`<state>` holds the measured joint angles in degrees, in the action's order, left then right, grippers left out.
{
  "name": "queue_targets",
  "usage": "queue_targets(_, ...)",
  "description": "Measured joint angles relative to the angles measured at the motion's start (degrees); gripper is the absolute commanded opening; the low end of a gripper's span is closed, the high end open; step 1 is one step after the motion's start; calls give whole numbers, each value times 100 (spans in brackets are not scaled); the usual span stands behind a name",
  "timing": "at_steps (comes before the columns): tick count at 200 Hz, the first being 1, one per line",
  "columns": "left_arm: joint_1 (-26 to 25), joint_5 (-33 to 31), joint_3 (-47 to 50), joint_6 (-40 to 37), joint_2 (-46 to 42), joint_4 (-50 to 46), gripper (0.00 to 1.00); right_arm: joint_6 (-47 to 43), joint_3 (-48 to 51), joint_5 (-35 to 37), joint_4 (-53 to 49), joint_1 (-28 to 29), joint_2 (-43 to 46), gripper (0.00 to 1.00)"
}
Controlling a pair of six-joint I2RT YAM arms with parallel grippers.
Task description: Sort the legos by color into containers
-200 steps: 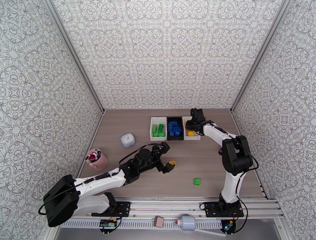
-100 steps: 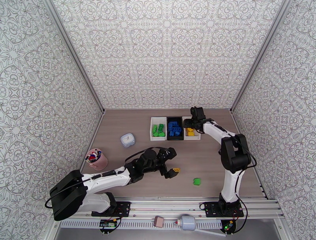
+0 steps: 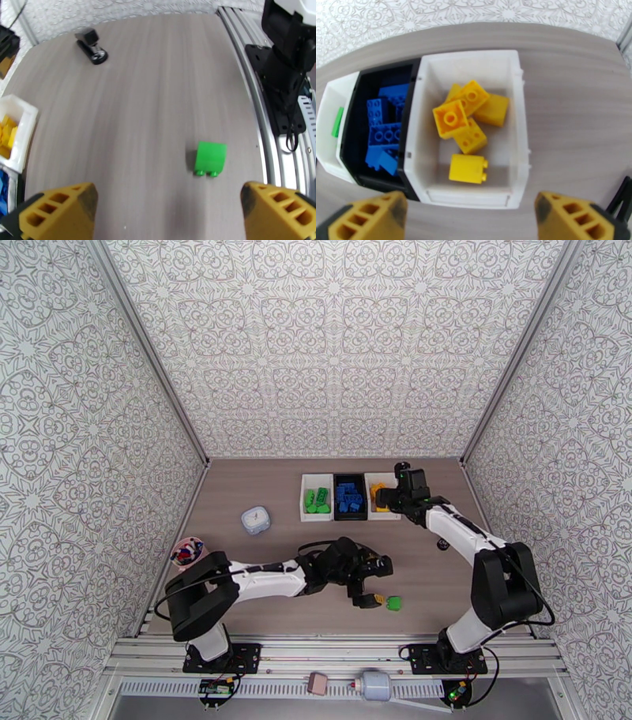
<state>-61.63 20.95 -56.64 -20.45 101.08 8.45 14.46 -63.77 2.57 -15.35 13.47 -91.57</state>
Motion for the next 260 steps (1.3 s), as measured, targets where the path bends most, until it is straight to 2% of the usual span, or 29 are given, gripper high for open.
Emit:
queue_targets(19,-151,-22,-426,-245,343,-474,100,-44,179,11,55,-136,201,100)
queue_targets(64,-542,-326,-1163,-603,938,-1478,99,-52,378,13,170,-450,400,100)
queue_targets(102,-566,-431,-1775,-664,1292,-2197,97,-52,538,9,240,-540,404,100)
queue_targets(136,-601,-442,-2396,-658,1714,-2730,91,-59,608,-33,267,-577,431,100)
queue_targets(174,-616,-498,-2629,-612,1947,-3064,83,-98,669,-55,293,-647,584,100)
queue_targets(195,-616,-518,-2850,-568,2120,-3268,76,-129,680,-55,291,-654,656,100)
queue_targets(252,-599,-446,-3156,-544,2253,-3604,43,-387,758,-26,144,-673,831,100)
queue_targets(260,-599,-444,-3156,-544,2253,-3622,41,-396,787,-26,131,-673,861,100)
